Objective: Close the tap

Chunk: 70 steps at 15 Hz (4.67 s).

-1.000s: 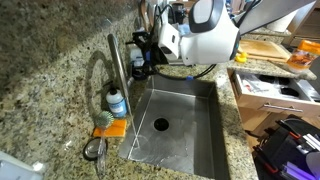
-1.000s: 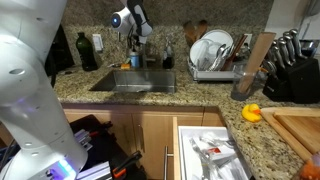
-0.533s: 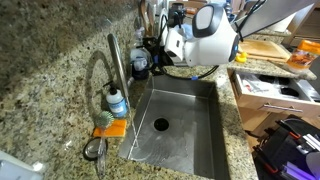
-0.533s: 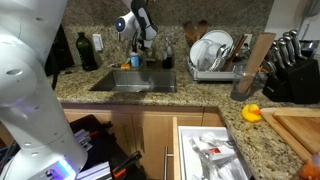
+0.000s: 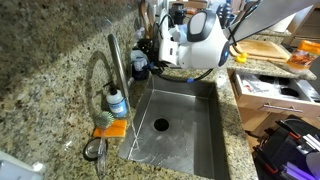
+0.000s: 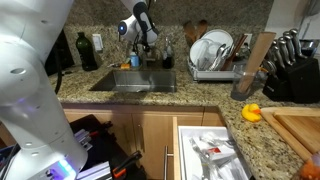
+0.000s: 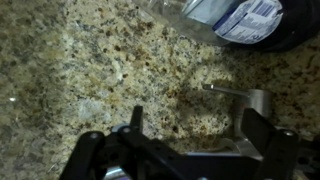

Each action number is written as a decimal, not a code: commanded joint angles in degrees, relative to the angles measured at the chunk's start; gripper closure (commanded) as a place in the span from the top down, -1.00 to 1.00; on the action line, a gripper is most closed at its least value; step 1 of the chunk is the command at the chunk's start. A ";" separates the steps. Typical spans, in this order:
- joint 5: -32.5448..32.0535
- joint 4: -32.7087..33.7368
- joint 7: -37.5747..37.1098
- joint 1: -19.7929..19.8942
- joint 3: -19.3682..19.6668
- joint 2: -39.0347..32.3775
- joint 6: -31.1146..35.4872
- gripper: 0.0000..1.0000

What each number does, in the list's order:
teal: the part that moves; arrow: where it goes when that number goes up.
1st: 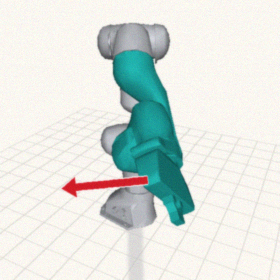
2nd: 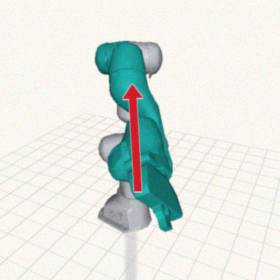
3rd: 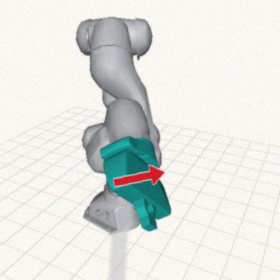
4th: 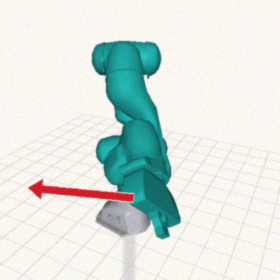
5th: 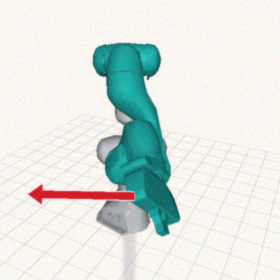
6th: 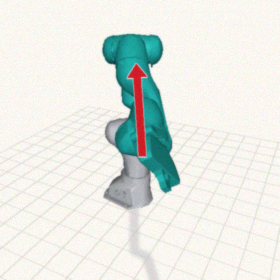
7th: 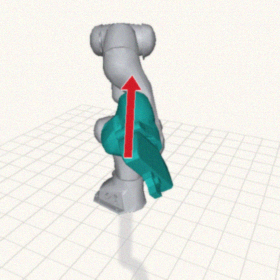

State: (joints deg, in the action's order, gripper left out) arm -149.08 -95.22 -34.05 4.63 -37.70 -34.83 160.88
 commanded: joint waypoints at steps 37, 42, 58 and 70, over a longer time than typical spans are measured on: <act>-0.05 28.58 14.46 -0.12 -3.27 -26.11 11.42 1.00; -0.04 25.67 11.84 -0.19 -2.61 -24.48 8.85 1.00; 8.59 35.30 16.77 -2.52 -7.99 -29.46 16.70 1.00; 14.27 35.23 6.27 0.94 -13.72 -31.61 26.64 1.00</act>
State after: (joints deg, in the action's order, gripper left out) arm -137.00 -59.93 -26.02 5.00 -49.32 -64.52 183.48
